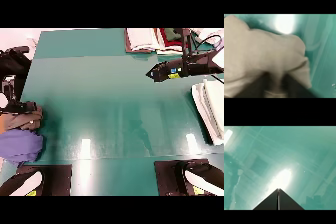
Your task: Fold the shirts.
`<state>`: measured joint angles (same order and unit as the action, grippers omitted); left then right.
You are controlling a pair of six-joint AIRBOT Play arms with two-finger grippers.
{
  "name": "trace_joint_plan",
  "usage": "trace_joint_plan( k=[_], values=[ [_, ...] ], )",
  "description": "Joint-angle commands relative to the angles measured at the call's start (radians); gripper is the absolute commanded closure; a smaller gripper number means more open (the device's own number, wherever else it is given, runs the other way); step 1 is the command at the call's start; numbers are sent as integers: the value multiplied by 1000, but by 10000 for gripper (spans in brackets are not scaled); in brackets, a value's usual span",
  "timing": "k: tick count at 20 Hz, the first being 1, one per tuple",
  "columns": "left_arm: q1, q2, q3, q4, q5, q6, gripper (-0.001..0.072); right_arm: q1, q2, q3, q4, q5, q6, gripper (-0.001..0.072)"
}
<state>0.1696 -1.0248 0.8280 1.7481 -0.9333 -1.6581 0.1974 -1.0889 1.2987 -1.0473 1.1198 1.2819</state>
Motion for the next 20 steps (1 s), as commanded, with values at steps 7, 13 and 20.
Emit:
trace_joint_plan(
  k=[7,13,20],
  values=[
    [-153,201,539,-1,-73,79,686,-1,2,279,-4,-4,0,695],
    [-585,182,767,-3,-157,98,687,-2,2,528,-123,-16,1,695],
    [-1063,-154,765,-138,-87,156,684,-2,2,655,-291,19,64,695]
  ],
)
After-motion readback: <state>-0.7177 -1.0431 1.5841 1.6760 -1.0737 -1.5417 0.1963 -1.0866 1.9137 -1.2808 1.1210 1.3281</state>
